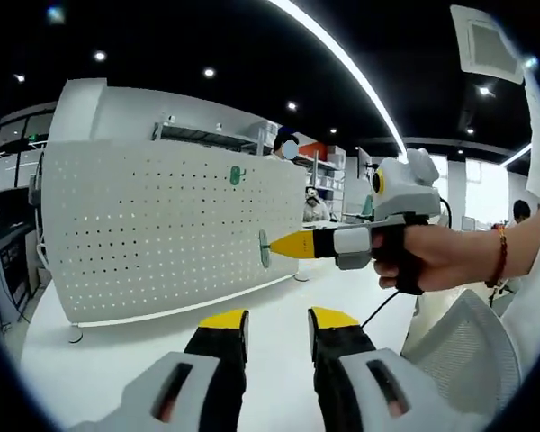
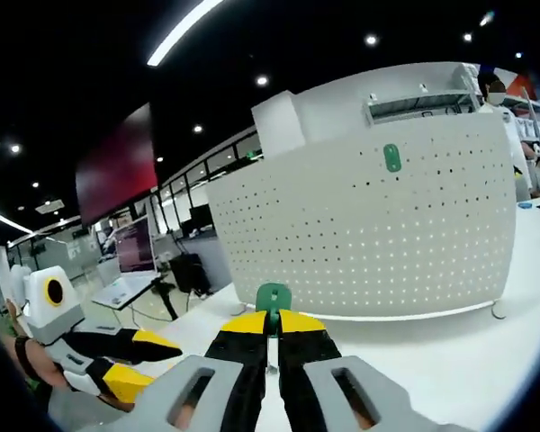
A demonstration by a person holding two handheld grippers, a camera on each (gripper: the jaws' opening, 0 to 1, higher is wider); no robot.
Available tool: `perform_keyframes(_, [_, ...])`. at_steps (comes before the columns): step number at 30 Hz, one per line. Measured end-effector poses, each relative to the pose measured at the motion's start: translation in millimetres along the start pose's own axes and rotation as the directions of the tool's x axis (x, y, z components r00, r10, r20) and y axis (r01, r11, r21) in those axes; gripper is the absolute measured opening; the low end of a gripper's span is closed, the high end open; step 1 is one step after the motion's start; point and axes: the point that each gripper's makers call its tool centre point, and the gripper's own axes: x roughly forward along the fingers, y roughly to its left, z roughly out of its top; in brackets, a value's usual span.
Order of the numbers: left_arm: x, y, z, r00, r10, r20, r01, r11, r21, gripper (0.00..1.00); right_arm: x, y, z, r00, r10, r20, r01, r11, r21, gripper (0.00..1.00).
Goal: Insert the hook assembly into the mounting plate slot until the hook locks in place.
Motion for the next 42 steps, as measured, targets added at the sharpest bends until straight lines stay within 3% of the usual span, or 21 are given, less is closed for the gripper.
perform_keyframes(2, [-1,-1.0,3.5,1.0,0.0,0.022,0.0,1.0,0.011,0.3,1,-4,5.6,1.0,-0.013,0.015,0.013,1.0,-0.017,0.01])
perform_keyframes(12, [-7,-9.3,6.0,1.0,-0.003,0.03,0.002,0.998,0.059,0.43,9,-24,25.8,0.996,-0.079,0.048,0.082,0.995,-0.057,0.01])
perform_keyframes(15, [-9,-9.5,5.8,0.999,-0.005,0.035,0.003,0.998,0.056,0.47,12,-31,32.5,0.993,-0.1,0.055,0.106,0.986,-0.13,0.01])
perform_keyframes(19, [-15,-6.9,5.1,0.999,0.021,0.036,-0.023,0.997,0.068,0.57,17,-36,40.3,0.991,-0.113,0.066,0.121,0.984,-0.131,0.01])
perform_keyframes(32, [-26,-5.7,3.0,0.999,0.044,0.031,-0.045,0.998,0.049,0.68,28,-48,75.1,0.973,-0.191,0.132,0.212,0.962,-0.172,0.01])
perform_keyframes(42, [-35,-3.0,4.5,0.998,0.053,0.029,-0.055,0.997,0.045,0.77,39,-52,94.1,0.967,-0.201,0.159,0.229,0.956,-0.184,0.01])
